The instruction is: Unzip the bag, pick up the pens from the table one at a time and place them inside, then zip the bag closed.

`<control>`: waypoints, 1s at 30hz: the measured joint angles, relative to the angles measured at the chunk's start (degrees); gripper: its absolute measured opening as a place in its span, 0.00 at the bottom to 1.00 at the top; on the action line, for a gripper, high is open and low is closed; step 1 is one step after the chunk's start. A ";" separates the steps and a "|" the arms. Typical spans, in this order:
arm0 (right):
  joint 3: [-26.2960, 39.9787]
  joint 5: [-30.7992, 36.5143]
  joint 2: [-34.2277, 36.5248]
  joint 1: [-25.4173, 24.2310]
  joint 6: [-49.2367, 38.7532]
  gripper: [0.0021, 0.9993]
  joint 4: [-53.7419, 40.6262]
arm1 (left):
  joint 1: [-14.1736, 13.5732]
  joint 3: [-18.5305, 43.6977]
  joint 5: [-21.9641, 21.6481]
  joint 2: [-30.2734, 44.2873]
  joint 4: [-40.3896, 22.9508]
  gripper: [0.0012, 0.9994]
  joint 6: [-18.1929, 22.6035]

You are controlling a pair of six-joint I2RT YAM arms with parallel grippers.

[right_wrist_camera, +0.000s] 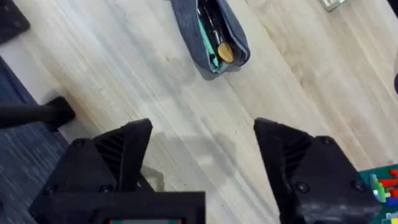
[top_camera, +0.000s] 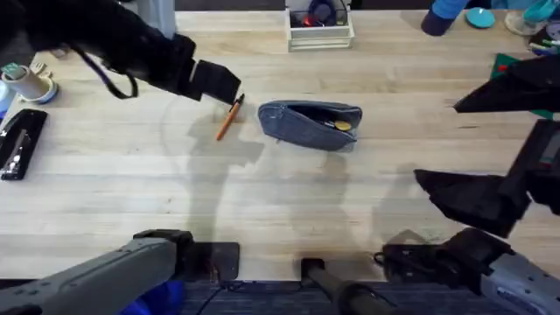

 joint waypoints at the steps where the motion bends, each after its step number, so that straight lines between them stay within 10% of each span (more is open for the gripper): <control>1: 0.00 0.00 0.01 0.00 0.00 1.00 0.00 | -0.20 -0.84 -0.20 0.21 0.92 0.99 -0.01; 30: 0.00 -0.01 0.01 0.00 0.00 1.00 0.00 | -6.46 -3.09 -7.89 24.22 14.29 0.99 -1.76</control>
